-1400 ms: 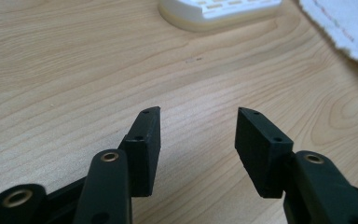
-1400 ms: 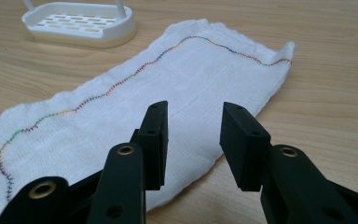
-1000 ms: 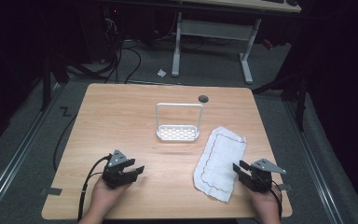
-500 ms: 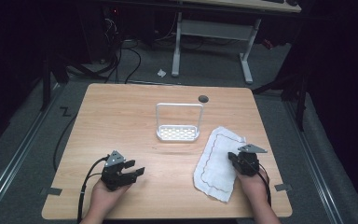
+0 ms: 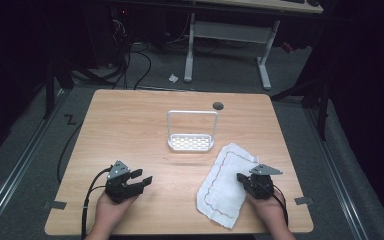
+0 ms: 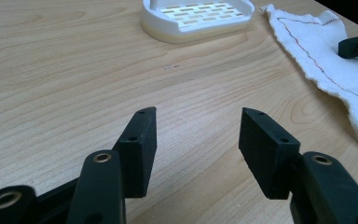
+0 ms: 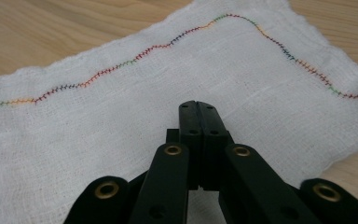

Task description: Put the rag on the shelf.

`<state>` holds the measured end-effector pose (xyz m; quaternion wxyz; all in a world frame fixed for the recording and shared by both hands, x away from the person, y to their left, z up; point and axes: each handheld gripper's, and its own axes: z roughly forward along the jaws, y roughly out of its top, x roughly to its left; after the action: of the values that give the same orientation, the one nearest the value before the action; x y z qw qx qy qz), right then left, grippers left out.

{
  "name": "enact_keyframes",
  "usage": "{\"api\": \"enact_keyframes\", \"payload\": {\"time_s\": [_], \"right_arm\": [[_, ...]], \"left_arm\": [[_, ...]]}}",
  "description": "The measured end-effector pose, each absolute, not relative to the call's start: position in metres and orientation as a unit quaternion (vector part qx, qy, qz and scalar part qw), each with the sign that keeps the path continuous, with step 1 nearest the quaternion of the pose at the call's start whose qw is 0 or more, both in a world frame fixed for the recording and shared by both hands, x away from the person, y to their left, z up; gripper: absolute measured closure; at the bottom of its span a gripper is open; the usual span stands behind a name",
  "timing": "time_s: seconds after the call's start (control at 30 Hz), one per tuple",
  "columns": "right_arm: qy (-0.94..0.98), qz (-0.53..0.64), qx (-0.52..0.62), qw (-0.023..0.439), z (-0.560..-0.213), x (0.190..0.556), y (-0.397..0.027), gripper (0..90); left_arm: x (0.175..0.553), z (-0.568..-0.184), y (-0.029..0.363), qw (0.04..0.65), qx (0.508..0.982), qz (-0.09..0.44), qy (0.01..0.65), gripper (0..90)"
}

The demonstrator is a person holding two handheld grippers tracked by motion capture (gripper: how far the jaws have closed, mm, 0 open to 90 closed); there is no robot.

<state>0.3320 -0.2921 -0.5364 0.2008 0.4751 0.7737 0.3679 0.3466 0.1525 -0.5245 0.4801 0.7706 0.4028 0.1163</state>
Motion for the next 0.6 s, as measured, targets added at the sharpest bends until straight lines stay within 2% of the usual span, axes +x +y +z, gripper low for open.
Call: {"api": "enact_keyframes", "payload": {"time_s": [0.6], "right_arm": [[0.821,0.373,0.397,0.171,-0.536,0.315,-0.247,90.0]], "left_arm": [[0.34,-0.527,0.124,0.463,0.796,0.118,0.372,48.0]]}}
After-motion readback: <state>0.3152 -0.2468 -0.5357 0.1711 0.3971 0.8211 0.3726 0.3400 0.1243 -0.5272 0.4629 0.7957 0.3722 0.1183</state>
